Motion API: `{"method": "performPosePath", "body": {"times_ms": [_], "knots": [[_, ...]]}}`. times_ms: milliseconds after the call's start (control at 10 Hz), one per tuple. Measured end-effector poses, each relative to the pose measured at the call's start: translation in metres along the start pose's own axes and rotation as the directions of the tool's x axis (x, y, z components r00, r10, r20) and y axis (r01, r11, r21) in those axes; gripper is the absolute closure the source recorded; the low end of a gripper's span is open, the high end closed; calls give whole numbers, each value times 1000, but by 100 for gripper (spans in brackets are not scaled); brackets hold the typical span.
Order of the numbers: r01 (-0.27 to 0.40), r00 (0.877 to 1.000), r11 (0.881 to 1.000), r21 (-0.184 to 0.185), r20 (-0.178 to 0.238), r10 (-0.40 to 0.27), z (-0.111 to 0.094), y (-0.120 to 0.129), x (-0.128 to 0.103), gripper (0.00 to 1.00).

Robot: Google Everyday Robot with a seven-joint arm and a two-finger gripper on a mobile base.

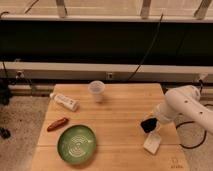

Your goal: Place the eraser on the white sponge

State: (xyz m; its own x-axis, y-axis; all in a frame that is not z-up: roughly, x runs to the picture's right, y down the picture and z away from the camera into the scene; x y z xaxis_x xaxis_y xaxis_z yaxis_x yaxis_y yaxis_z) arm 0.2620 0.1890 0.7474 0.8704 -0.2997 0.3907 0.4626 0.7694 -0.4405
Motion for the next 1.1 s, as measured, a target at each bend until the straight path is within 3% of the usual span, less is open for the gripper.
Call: {"method": "performPosePath", "body": {"times_ms": [1100], "knots": [[9,1000,1000,-29,3,-9,11,29,-6,100]]}}
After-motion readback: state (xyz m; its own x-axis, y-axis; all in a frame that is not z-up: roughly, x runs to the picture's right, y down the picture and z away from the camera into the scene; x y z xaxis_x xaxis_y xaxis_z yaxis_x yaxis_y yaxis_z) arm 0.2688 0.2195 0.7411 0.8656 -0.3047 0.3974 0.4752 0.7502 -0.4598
